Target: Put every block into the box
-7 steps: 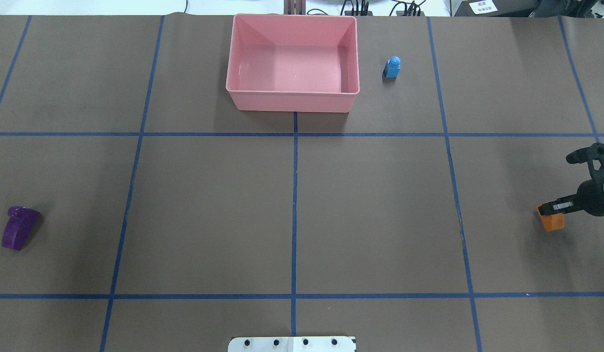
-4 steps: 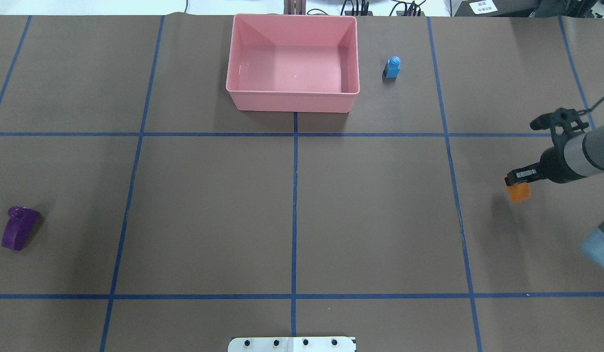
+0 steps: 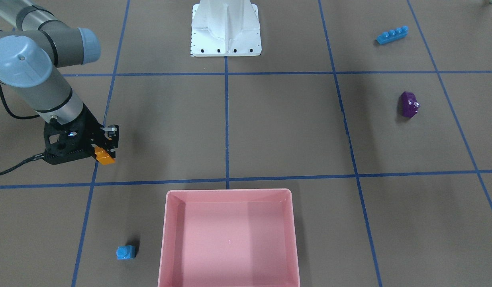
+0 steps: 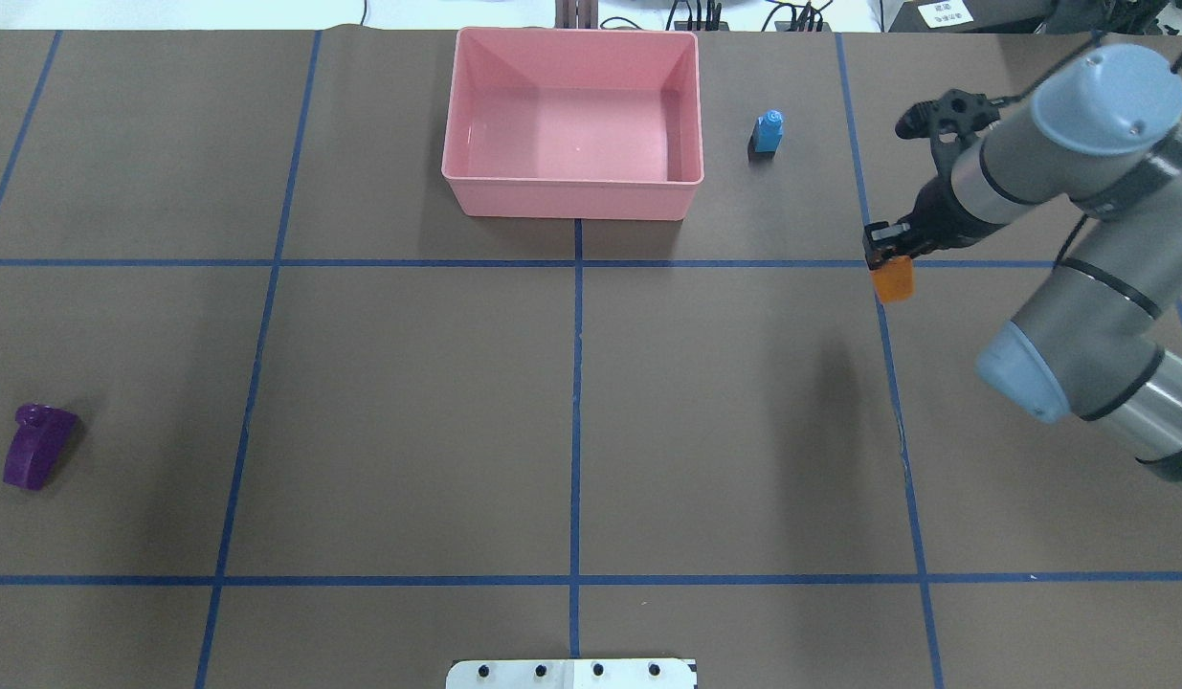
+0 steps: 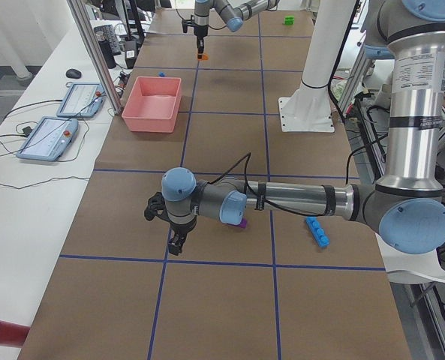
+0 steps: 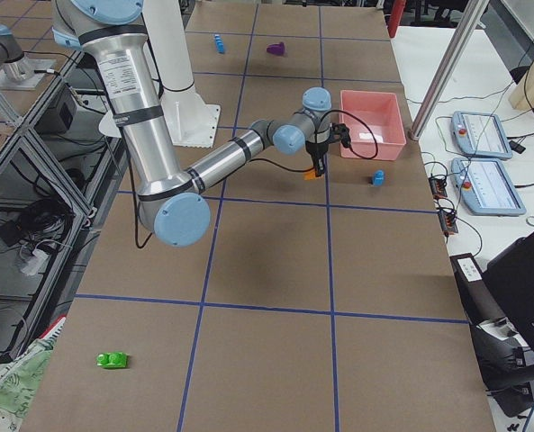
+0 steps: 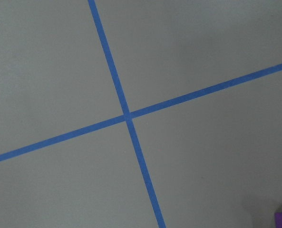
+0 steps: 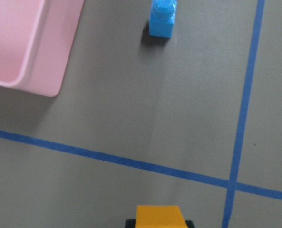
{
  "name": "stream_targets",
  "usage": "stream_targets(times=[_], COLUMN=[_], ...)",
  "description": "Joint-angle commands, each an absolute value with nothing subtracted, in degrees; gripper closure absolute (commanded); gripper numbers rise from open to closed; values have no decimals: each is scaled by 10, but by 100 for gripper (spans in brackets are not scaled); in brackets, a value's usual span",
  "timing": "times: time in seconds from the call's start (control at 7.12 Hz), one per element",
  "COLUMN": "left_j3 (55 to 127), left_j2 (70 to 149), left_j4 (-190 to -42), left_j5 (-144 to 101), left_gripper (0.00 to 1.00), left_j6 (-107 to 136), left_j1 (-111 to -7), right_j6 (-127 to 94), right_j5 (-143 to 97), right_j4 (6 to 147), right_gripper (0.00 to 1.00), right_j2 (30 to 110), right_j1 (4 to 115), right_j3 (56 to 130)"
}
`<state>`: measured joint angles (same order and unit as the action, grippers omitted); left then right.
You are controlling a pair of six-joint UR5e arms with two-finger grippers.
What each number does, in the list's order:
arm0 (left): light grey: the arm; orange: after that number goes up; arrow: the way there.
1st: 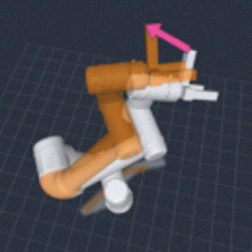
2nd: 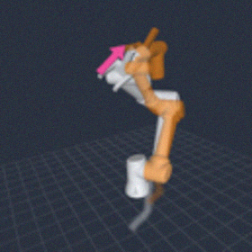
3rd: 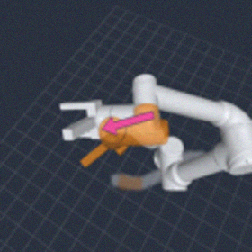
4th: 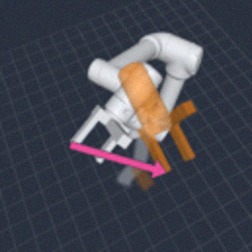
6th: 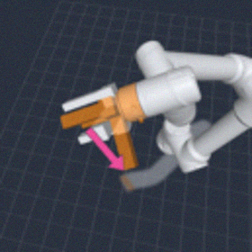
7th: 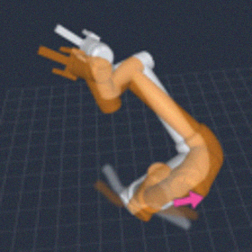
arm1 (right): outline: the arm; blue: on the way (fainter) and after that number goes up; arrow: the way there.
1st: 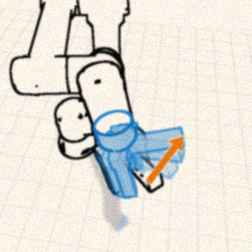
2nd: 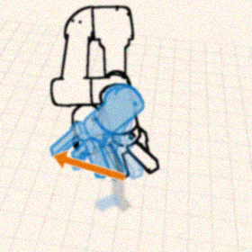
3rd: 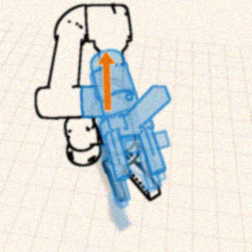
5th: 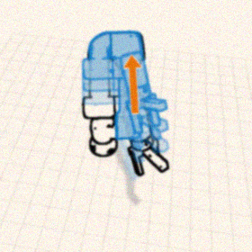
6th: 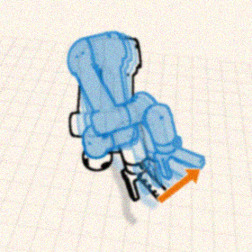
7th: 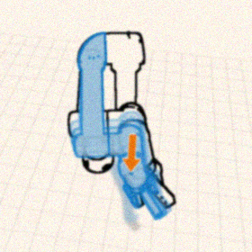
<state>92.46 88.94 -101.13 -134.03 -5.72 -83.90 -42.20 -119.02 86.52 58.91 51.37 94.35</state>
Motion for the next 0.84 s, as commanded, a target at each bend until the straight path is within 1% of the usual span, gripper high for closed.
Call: stream_targets(times=[0.0, 0.14, 0.42, 0.7], left_j3=[924, 924, 924, 924], left_j2=[889, 889, 889, 889], left_j4=[-1013, -1013, -1014, -1014], left_j5=[-1340, -1340, -1340, -1339], left_gripper=[0, 0, 0, 0], left_j6=[-55, -54, -53, -53], left_j1=[-838, -836, -833, -834], right_j6=[-476, -491, -495, -530], right_j5=[-1190, -1189, -1187, -1181], right_j4=[886, 886, 868, 751], right_gripper=[100, 100, 100, 100], right_j2=[417, 354, 292, 227], right_j1=[512, 510, 510, 510], right_j3=[777, 708, 627, 483])
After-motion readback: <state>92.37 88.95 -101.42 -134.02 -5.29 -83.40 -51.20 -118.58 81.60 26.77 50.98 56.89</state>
